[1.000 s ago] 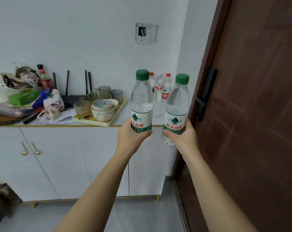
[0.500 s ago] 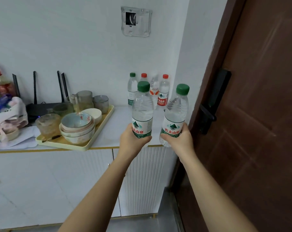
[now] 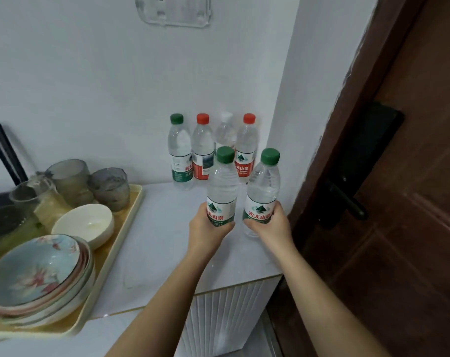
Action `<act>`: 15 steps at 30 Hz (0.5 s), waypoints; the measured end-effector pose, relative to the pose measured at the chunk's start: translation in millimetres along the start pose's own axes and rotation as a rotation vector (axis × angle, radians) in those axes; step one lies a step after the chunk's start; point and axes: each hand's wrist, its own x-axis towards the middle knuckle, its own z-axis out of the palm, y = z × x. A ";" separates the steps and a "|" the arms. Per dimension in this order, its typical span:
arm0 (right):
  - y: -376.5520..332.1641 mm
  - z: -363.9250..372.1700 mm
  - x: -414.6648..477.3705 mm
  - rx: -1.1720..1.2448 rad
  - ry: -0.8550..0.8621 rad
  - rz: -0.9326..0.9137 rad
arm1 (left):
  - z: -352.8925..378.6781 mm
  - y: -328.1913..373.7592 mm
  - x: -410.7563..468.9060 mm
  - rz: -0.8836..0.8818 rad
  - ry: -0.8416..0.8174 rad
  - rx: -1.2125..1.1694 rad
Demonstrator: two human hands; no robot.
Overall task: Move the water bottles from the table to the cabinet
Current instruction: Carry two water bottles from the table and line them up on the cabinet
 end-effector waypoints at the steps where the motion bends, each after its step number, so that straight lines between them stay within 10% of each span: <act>1: 2.2 3.0 6.5 -0.005 0.000 0.010 | 3.2 -2.8 6.2 -0.005 -0.002 -0.004; 15: 21.7 31.0 73.0 -0.020 -0.037 0.028 | 30.8 -17.7 73.2 -0.009 -0.026 -0.019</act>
